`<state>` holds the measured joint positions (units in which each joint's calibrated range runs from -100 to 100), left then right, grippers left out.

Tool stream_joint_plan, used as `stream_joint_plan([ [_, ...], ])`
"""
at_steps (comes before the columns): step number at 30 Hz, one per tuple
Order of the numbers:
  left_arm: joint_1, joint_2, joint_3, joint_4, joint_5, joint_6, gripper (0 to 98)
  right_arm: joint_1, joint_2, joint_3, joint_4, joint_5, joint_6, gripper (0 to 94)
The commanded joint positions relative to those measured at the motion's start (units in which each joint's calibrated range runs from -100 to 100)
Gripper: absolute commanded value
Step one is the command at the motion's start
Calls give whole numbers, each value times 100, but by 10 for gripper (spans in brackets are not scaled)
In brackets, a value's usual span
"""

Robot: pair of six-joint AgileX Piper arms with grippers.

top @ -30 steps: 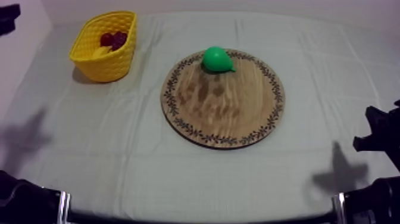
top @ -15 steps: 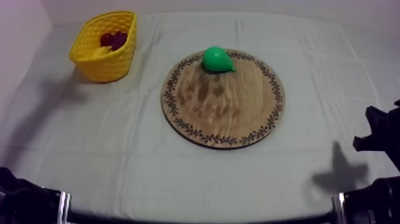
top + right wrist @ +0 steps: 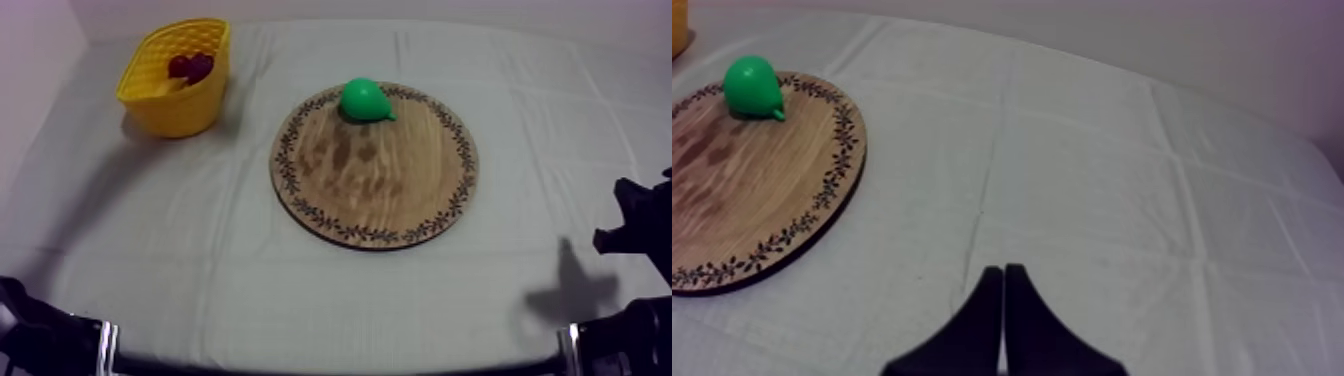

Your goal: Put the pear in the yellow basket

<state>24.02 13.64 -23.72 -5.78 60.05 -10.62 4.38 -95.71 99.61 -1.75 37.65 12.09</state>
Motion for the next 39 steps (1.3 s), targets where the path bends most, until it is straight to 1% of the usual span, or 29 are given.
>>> stream_joint_plan([
  [1,117,375,-120,-48,95,-16,0,-1,-5,5,2,1,0,3],
  [4,237,674,-210,-120,158,32,0,-1,-5,5,2,1,0,3],
  [9,382,1095,-257,-176,211,60,0,-1,-5,5,2,1,0,3],
  [15,485,1481,-325,-205,292,-18,0,-1,-5,5,2,1,0,3],
  [18,507,1602,-373,-200,371,-163,0,-1,-5,5,2,1,0,3],
  [21,504,1696,-441,-168,434,-380,0,-1,-5,5,2,1,0,3],
  [23,489,1754,-520,-117,448,-468,0,-1,-5,5,2,1,0,3],
  [30,398,1906,-724,92,457,-583,10,-1,-5,5,2,1,0,3],
  [32,380,1932,-774,111,460,-523,57,-1,-5,5,2,1,0,3],
  [34,362,1950,-809,113,483,-414,154,-1,-5,5,2,1,0,3],
  [36,340,1965,-839,109,566,-292,291,-1,-5,5,2,1,0,3],
  [39,305,1990,-889,104,850,-199,549,-1,-5,5,2,1,0,3],
])
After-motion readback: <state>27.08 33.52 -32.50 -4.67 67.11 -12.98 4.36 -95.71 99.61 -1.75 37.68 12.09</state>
